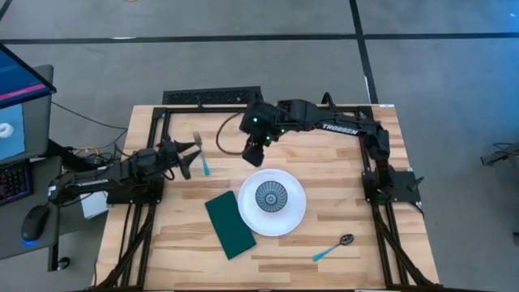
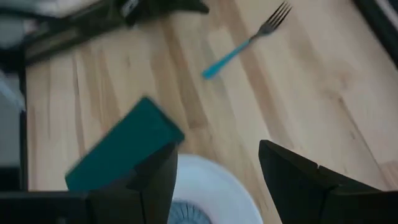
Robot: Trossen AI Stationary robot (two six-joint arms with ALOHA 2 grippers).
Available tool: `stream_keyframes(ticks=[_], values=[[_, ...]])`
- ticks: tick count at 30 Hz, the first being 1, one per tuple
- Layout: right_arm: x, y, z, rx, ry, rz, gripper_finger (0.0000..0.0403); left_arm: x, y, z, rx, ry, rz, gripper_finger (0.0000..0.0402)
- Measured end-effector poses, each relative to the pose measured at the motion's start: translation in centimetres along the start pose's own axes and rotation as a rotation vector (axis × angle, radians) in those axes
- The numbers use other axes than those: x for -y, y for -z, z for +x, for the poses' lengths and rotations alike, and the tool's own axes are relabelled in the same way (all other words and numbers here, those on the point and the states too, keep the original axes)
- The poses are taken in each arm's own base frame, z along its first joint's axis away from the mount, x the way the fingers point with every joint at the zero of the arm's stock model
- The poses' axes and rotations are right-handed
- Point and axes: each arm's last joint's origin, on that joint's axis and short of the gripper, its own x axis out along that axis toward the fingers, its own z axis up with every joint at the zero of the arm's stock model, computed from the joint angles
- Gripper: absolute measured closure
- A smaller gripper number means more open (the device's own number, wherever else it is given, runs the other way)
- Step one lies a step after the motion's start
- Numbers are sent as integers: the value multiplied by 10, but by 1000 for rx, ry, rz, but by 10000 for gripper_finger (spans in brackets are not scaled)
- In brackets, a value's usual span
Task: Set table place
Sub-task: Put the blue fork to the right of the white plate
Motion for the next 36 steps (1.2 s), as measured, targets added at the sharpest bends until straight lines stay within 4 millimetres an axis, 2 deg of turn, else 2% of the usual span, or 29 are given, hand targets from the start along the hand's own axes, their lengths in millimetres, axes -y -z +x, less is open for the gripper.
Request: stream_keyframes(ticks=[5, 10, 14, 23, 27, 30, 36], values=[[12, -3, -2, 17, 14, -17, 154, -1, -15, -7, -103, -22, -16, 231], [18, -3, -1, 16, 20, -49, 154, -1, -35, -5, -185, -62, -45, 231], [27, 3, 10, -25, 31, -35, 154, -1, -48, 4, -290, -103, -36, 231], [34, 1, 5, -12, 36, -101, 154, -1, -69, 26, -401, -135, 23, 231], [37, -1, -9, 17, 48, -116, 154, -4, -71, 28, -421, -147, 16, 231], [39, -3, -29, 68, 68, -119, 154, -7, -72, 28, -420, -164, 9, 231], [32, 2, -101, 220, 129, -136, 154, -9, -72, 28, -422, -181, 4, 231]])
